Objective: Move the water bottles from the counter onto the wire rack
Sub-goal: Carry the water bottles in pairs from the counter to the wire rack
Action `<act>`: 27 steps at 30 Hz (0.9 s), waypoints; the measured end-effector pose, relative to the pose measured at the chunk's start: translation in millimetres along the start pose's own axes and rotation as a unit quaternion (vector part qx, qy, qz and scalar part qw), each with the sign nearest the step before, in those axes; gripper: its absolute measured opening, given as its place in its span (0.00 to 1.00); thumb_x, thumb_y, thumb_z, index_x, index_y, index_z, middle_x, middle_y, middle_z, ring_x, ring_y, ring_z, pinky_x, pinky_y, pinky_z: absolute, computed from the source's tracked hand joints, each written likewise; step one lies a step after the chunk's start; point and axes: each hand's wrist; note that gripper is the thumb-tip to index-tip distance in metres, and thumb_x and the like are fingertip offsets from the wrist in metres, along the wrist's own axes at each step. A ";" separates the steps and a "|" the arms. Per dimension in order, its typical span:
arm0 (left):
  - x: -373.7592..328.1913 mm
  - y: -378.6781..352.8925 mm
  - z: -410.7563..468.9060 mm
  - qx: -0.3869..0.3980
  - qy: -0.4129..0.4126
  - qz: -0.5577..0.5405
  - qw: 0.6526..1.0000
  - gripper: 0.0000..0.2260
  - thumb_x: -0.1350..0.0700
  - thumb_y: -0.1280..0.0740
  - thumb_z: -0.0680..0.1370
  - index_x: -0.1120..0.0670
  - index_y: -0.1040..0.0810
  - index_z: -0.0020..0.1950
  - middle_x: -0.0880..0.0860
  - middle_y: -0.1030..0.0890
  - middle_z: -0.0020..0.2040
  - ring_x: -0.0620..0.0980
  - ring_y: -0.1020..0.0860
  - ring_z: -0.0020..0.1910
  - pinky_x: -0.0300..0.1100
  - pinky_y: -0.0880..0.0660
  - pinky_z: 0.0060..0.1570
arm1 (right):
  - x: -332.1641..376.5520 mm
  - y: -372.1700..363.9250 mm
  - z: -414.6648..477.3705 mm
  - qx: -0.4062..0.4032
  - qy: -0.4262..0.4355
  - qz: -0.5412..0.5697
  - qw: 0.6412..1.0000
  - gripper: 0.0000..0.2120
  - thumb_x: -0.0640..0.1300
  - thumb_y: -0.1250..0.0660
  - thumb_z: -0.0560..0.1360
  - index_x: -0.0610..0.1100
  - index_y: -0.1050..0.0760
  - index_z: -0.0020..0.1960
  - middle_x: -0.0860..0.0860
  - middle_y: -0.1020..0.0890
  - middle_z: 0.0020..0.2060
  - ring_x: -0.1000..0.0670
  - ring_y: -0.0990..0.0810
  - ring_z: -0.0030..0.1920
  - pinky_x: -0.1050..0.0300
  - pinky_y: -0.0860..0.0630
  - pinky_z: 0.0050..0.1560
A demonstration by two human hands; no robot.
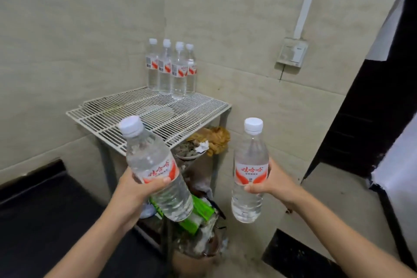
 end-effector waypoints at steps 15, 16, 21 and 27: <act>-58.8 -26.7 164.1 -0.190 -0.128 0.060 0.971 0.27 0.64 0.31 0.61 0.64 0.26 0.60 0.55 0.15 0.46 0.51 0.17 0.44 0.41 0.19 0.43 | 49.4 69.0 280.9 0.118 0.151 0.128 0.973 0.39 0.30 0.23 0.54 0.47 0.32 0.62 0.48 0.19 0.50 0.53 0.17 0.46 0.64 0.20 0.40; -59.3 -25.8 170.0 -0.198 -0.122 0.069 0.970 0.27 0.64 0.31 0.61 0.64 0.26 0.60 0.55 0.15 0.44 0.49 0.16 0.43 0.39 0.19 0.41 | 51.3 64.1 296.4 0.128 0.148 0.128 0.972 0.38 0.30 0.24 0.55 0.48 0.32 0.61 0.48 0.19 0.50 0.52 0.17 0.47 0.63 0.20 0.41; -53.3 -20.4 196.1 -0.238 -0.073 0.105 0.963 0.29 0.65 0.26 0.60 0.66 0.27 0.60 0.61 0.18 0.49 0.52 0.17 0.42 0.38 0.21 0.36 | 52.6 23.2 368.9 0.207 0.132 0.130 0.961 0.36 0.25 0.27 0.59 0.51 0.31 0.59 0.51 0.17 0.47 0.54 0.17 0.47 0.58 0.19 0.47; -47.6 1.8 221.2 -0.279 -0.048 0.127 0.951 0.36 0.61 0.22 0.52 0.61 0.26 0.59 0.61 0.18 0.51 0.56 0.19 0.49 0.43 0.23 0.42 | 46.6 -32.6 423.8 0.270 0.108 0.113 0.950 0.36 0.23 0.29 0.61 0.43 0.34 0.65 0.47 0.19 0.50 0.50 0.19 0.51 0.52 0.22 0.54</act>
Point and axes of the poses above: each hand's wrist, its own z-axis towards the middle knuckle, its own y-axis out of the back of the hand, x = y × z
